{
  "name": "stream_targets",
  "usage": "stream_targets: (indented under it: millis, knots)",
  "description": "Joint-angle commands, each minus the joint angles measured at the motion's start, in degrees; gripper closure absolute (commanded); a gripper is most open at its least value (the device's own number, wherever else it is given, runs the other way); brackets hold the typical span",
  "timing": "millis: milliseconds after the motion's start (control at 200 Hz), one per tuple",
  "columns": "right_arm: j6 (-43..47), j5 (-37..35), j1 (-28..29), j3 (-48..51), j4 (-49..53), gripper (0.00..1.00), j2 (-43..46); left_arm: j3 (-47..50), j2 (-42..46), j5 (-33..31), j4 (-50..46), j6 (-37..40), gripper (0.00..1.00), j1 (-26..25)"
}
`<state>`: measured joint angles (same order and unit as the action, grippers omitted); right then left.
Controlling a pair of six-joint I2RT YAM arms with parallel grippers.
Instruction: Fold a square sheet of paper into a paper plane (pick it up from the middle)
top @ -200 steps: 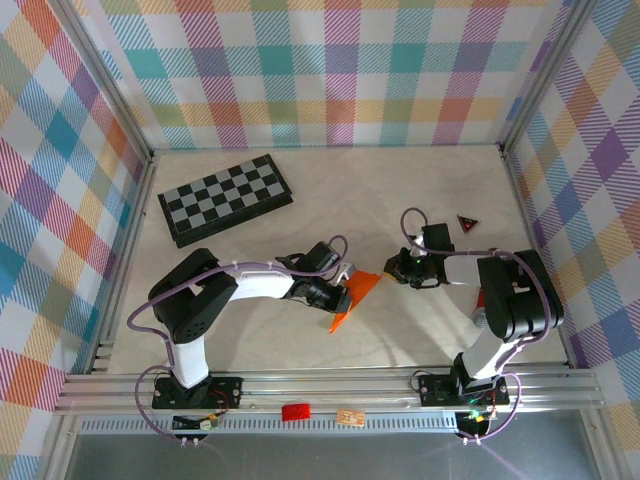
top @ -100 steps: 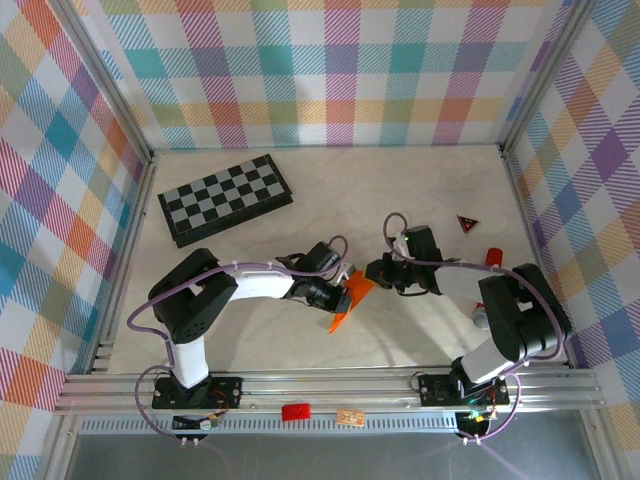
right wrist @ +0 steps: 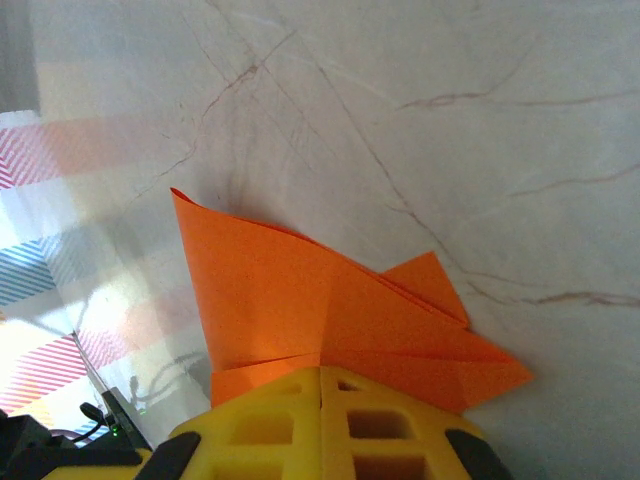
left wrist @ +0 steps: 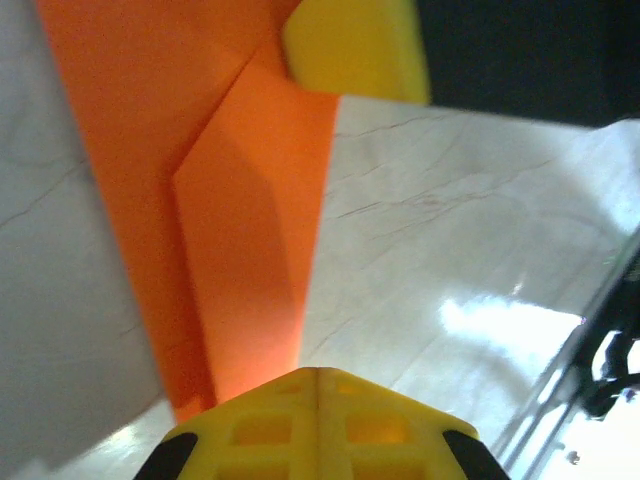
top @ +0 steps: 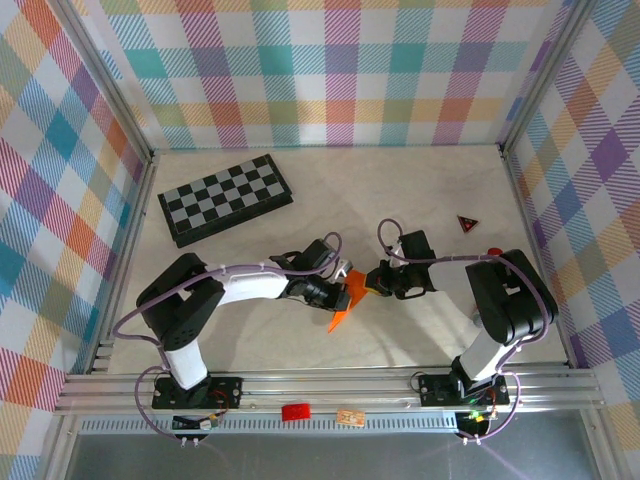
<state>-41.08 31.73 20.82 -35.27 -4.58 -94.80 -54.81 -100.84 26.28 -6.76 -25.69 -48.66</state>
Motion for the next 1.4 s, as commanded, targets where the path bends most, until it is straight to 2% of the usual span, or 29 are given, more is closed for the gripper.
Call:
stream_targets:
  millis: [0,130,285,615,880,1095,1395]
  knots:
    - [0.8,-4.1,-0.2,1.1,4.3,1.00,-2.3,-0.9,-0.9,4.0,5.1,-5.8,1.00,-0.4]
    - [0.8,-4.5,-0.2,1.2,4.5,1.00,-2.4,-1.6,-5.2,2.8,6.6,-8.9,1.00,-0.9]
    - [1.1,-5.5,-0.2,1.3,5.0,1.00,-2.4,-1.2,-7.4,0.6,1.9,-7.4,1.00,-1.7]
    - [1.5,-7.8,-0.2,1.1,5.8,1.00,-3.9,7.5,-1.4,1.3,-1.7,-5.3,1.00,-3.3]
    - [1.4,-8.1,-0.2,0.7,6.0,1.00,-4.2,9.4,0.8,0.0,-6.3,-3.7,1.00,-5.5]
    - [1.3,-8.3,-0.2,0.8,5.9,1.00,-4.3,12.7,3.0,-2.1,-6.4,-5.2,1.00,-6.1]
    - [1.4,-8.4,-0.2,0.6,6.0,1.00,-4.4,16.2,5.4,-0.2,-3.7,-6.9,0.99,-6.6]
